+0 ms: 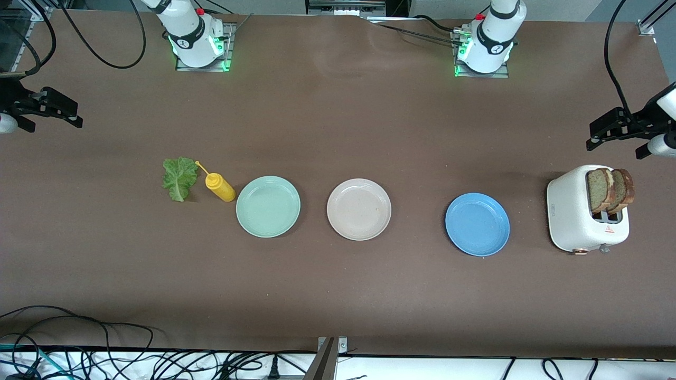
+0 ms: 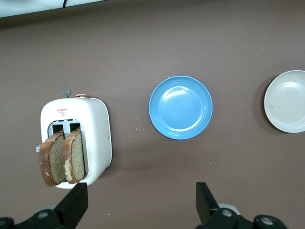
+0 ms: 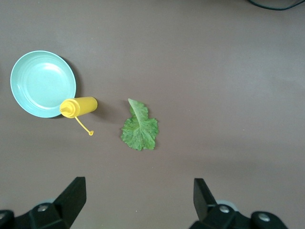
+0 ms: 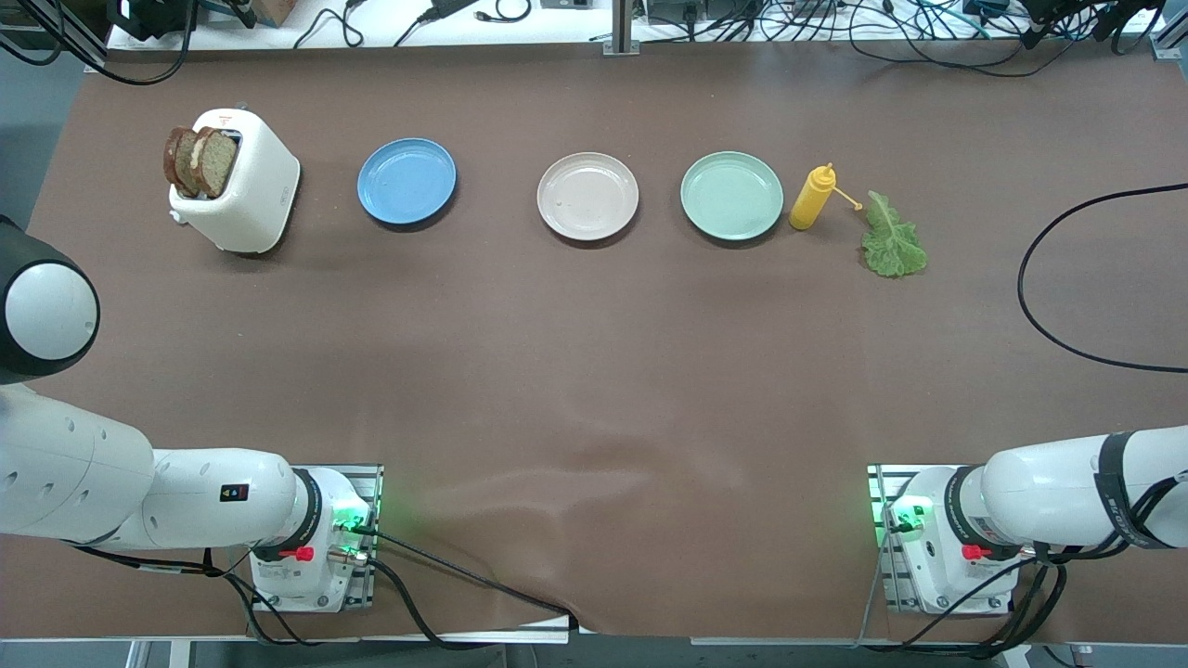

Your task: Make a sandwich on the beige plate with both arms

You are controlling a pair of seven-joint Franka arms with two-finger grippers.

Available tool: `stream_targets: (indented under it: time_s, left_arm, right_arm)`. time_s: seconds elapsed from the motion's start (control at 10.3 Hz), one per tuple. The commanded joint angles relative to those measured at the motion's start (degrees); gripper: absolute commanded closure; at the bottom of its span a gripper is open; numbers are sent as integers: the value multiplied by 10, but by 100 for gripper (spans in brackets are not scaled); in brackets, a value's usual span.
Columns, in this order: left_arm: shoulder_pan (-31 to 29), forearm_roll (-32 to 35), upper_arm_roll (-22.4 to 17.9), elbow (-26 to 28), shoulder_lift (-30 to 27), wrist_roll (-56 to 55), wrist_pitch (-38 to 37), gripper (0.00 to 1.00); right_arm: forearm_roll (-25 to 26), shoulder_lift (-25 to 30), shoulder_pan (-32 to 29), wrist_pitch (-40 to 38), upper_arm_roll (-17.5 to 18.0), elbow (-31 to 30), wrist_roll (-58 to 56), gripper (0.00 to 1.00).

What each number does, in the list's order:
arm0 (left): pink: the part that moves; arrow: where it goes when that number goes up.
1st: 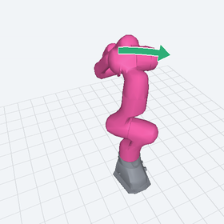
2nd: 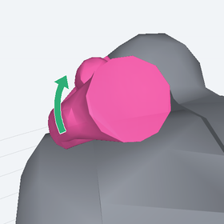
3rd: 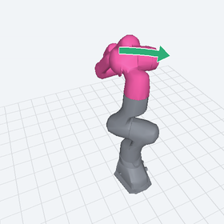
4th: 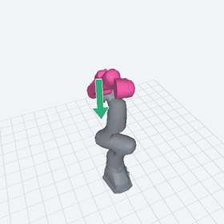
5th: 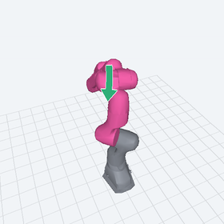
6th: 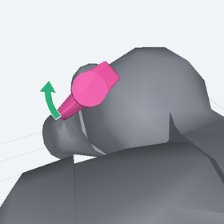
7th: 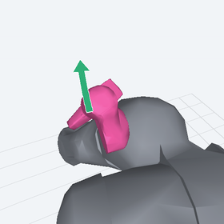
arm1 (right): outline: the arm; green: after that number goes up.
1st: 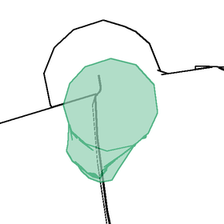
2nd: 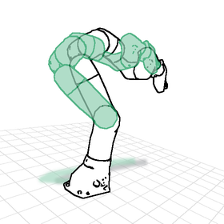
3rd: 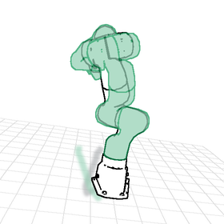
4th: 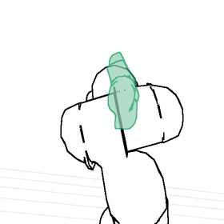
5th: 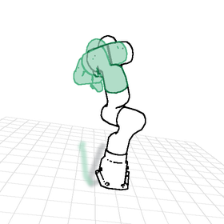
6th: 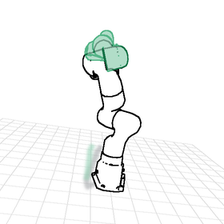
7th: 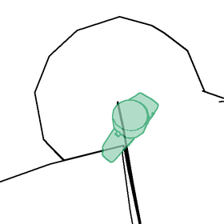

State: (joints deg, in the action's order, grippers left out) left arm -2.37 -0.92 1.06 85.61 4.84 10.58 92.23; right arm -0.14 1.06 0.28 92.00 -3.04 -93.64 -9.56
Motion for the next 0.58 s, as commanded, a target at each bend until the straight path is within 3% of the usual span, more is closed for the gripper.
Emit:
stream_targets:
  time_s: [0.0,0.48]
  left_arm:
    - [0,-15,-2,-11,6,14,-5,0]
    - [2,-15,4,-8,5,14,-6,0]
  right_arm:
    - [-8,-4,2,-2,-1,9,-2,0]
    - [-8,-4,2,-2,-2,9,-2,0]
